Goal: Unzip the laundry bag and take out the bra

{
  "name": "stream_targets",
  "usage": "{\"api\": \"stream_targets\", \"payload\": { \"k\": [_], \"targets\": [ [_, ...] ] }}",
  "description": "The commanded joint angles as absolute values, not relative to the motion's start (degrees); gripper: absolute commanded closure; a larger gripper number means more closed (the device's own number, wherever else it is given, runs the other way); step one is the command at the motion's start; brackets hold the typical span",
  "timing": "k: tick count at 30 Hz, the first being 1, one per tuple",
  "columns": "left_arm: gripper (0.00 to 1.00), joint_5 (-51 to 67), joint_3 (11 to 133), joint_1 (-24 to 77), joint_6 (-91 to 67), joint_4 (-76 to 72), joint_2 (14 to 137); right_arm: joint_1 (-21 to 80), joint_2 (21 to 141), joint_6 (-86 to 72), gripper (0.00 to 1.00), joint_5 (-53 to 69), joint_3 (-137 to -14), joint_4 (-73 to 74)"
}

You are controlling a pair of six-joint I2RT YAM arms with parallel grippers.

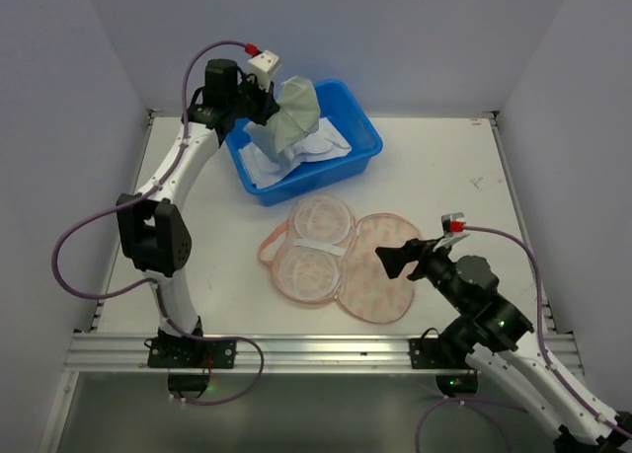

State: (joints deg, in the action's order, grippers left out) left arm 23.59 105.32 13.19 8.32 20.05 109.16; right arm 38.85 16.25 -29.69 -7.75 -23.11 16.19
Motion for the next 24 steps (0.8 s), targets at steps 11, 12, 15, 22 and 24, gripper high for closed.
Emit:
{"api": "stream_targets", "payload": {
  "k": [11,12,15,22,24],
  "targets": [
    [0.83,32.15,115.31,13.10,0.54,4.69,128.40,38.58,23.64,-29.00,0.01,-10.45,-23.47,10.72],
    [0.77,33.04,116.10,13.10,-3.04,3.18,129.37,38.50,24.34,-29.26,0.01,-10.89,-23.64,10.72],
    [0.40,34.89,116.37,13.10,-8.32,-2.36,130.43,38.58,27.05,-31.98,0.01,-14.48,-24.78,13.08],
    [0.00,30.07,103.05,13.18,-16.34,-7.73,113.08,38.23,36.37,-37.26,0.01,-15.22,-28.91,15.91],
    [0.00,26.73,98.81,13.27,-18.09,-6.95,107.87,38.14,41.47,-37.53,0.01,-12.58,-31.27,15.82]
  ]
}}
